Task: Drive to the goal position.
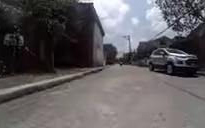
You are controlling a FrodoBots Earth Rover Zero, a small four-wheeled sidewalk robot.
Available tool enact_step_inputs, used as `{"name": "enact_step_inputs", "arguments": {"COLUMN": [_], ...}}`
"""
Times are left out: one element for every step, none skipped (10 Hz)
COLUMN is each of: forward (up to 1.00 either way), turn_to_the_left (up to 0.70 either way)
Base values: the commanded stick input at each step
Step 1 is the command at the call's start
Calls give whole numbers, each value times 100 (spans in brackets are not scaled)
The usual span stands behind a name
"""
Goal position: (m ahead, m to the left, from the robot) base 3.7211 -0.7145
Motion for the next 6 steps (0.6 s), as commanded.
{"name": "enact_step_inputs", "arguments": {"forward": [100,100,100,100,100,100], "turn_to_the_left": [0,0,-9,-22,-32,-33]}}
